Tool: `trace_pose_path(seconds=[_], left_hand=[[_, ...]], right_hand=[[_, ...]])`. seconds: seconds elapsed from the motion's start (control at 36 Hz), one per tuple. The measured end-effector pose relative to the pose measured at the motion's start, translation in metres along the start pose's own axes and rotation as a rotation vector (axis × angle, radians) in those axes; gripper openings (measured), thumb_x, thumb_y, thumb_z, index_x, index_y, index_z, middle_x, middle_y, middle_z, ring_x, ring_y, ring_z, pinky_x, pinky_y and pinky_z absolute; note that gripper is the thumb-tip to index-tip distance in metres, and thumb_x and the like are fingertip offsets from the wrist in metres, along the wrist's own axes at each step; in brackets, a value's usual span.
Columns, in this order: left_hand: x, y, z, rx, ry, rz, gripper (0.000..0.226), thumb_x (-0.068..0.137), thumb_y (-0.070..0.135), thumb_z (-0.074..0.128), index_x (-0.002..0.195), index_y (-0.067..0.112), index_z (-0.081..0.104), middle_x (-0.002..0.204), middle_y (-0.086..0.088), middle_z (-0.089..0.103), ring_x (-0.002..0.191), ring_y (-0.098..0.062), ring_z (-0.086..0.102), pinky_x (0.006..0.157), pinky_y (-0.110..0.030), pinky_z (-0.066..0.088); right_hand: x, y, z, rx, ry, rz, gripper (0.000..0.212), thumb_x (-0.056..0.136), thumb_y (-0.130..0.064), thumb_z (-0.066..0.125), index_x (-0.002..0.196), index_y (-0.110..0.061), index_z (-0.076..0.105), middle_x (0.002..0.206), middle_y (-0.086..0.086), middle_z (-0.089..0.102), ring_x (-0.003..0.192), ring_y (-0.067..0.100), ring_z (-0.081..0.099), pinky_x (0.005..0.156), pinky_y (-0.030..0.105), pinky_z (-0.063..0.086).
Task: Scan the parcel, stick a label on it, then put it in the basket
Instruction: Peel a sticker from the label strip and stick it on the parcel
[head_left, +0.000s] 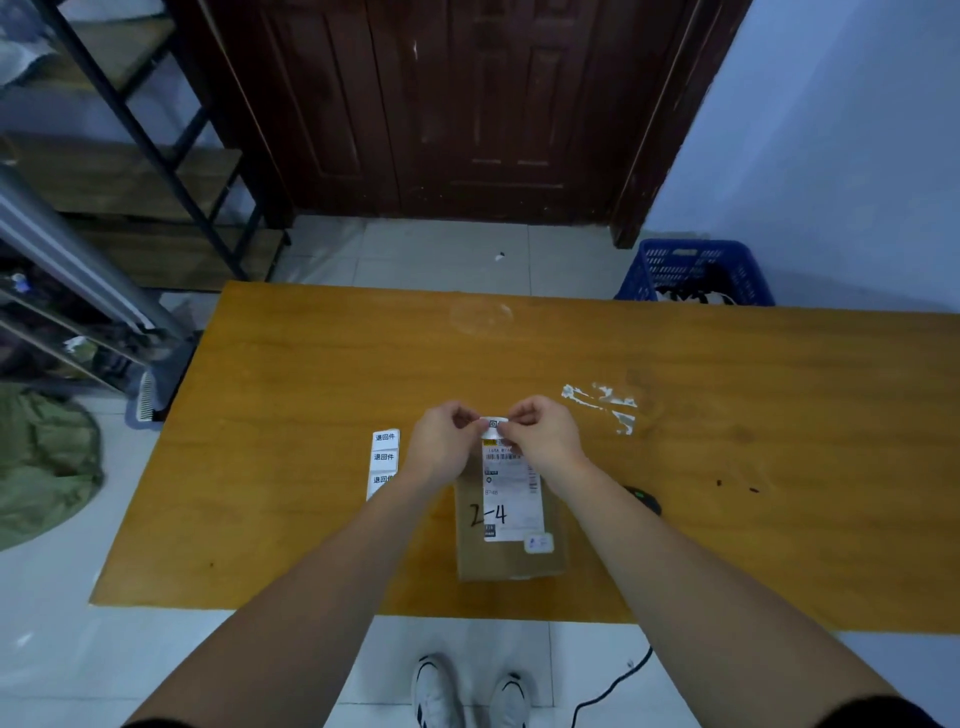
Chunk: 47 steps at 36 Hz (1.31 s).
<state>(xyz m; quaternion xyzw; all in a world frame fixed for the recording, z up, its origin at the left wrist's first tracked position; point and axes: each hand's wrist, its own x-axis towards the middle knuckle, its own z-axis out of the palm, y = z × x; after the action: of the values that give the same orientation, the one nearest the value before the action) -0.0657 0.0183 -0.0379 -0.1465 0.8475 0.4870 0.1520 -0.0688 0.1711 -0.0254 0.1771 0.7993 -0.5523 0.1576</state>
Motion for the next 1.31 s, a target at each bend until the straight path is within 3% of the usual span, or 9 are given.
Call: trace_pose_path(seconds=[0.08, 0.22, 0.31, 0.44, 0.64, 1.0, 1.08, 1.17, 1.31], left_hand=[[0.004, -0.007, -0.006, -0.004, 0.036, -0.03, 0.013, 0.096, 0.03, 0.073, 0.092, 0.02, 0.066, 0.083, 0.005, 0.065, 0.077, -0.019, 0.06, 0.063, -0.032, 0.047], [0.008, -0.016, -0.01, 0.065, 0.034, -0.055, 0.015, 0.098, 0.029, 0.07, 0.098, 0.015, 0.066, 0.085, 0.0, 0.065, 0.063, -0.012, 0.057, 0.034, -0.014, 0.038], [0.011, -0.017, -0.008, 0.081, 0.035, -0.056, 0.013, 0.099, 0.03, 0.067, 0.097, 0.017, 0.064, 0.085, -0.001, 0.064, 0.066, -0.021, 0.06, 0.044, -0.026, 0.039], [0.011, -0.016, -0.005, 0.127, 0.06, -0.049, 0.014, 0.099, 0.032, 0.067, 0.094, 0.019, 0.063, 0.084, -0.001, 0.064, 0.068, -0.024, 0.06, 0.053, -0.029, 0.039], [0.013, -0.016, -0.006, 0.184, 0.054, -0.032, 0.013, 0.097, 0.03, 0.067, 0.096, 0.018, 0.064, 0.091, -0.009, 0.074, 0.072, -0.032, 0.07, 0.066, -0.041, 0.06], [0.024, -0.017, 0.0, 0.242, 0.075, -0.098, 0.011, 0.092, 0.031, 0.07, 0.089, 0.022, 0.063, 0.093, -0.007, 0.075, 0.086, -0.029, 0.071, 0.069, -0.037, 0.057], [0.027, -0.02, 0.001, 0.166, 0.079, -0.16, 0.019, 0.092, 0.033, 0.071, 0.099, 0.019, 0.059, 0.092, -0.007, 0.072, 0.084, -0.028, 0.07, 0.063, -0.034, 0.053], [0.027, -0.028, -0.001, -0.121, 0.071, -0.294, 0.034, 0.09, 0.033, 0.077, 0.111, 0.016, 0.058, 0.088, 0.0, 0.063, 0.07, -0.016, 0.06, 0.051, -0.028, 0.041], [0.025, -0.037, 0.002, -0.439, -0.011, -0.395, 0.018, 0.091, 0.029, 0.078, 0.1, 0.019, 0.066, 0.089, -0.006, 0.06, 0.071, -0.021, 0.049, 0.06, -0.03, 0.04]], right_hand=[[0.008, -0.006, 0.013, -0.088, -0.021, -0.03, 0.021, 0.089, -0.006, 0.08, 0.087, -0.018, 0.063, 0.082, 0.003, 0.069, 0.07, 0.018, 0.071, 0.071, 0.038, 0.063], [0.017, -0.001, 0.027, -0.187, -0.028, -0.026, 0.023, 0.087, -0.009, 0.082, 0.082, -0.02, 0.062, 0.086, 0.006, 0.072, 0.081, 0.027, 0.076, 0.069, 0.038, 0.06], [0.022, 0.001, 0.03, -0.221, -0.015, -0.024, 0.025, 0.087, -0.011, 0.082, 0.079, -0.024, 0.062, 0.082, 0.004, 0.073, 0.075, 0.023, 0.076, 0.066, 0.039, 0.062], [0.028, 0.0, 0.033, -0.287, -0.026, -0.012, 0.025, 0.086, -0.014, 0.079, 0.077, -0.029, 0.061, 0.081, 0.003, 0.075, 0.073, 0.021, 0.074, 0.062, 0.036, 0.058], [0.032, 0.001, 0.034, -0.341, -0.037, -0.043, 0.021, 0.085, -0.016, 0.079, 0.079, -0.029, 0.064, 0.071, -0.013, 0.063, 0.068, 0.008, 0.061, 0.056, 0.023, 0.044], [0.037, 0.007, 0.036, -0.434, -0.022, -0.1, 0.027, 0.086, -0.018, 0.079, 0.073, -0.032, 0.058, 0.071, -0.011, 0.066, 0.074, 0.015, 0.068, 0.067, 0.035, 0.058], [0.038, 0.007, 0.037, -0.452, -0.037, -0.109, 0.024, 0.086, -0.019, 0.078, 0.078, -0.032, 0.059, 0.073, -0.011, 0.064, 0.076, 0.017, 0.067, 0.069, 0.037, 0.057], [0.04, 0.006, 0.034, -0.449, -0.065, -0.101, 0.017, 0.087, -0.022, 0.077, 0.095, -0.03, 0.065, 0.081, -0.011, 0.064, 0.081, 0.018, 0.067, 0.073, 0.036, 0.056], [0.04, 0.009, 0.035, -0.495, -0.07, -0.14, 0.01, 0.095, -0.036, 0.07, 0.095, -0.027, 0.075, 0.085, -0.007, 0.071, 0.079, 0.016, 0.067, 0.072, 0.033, 0.056]])
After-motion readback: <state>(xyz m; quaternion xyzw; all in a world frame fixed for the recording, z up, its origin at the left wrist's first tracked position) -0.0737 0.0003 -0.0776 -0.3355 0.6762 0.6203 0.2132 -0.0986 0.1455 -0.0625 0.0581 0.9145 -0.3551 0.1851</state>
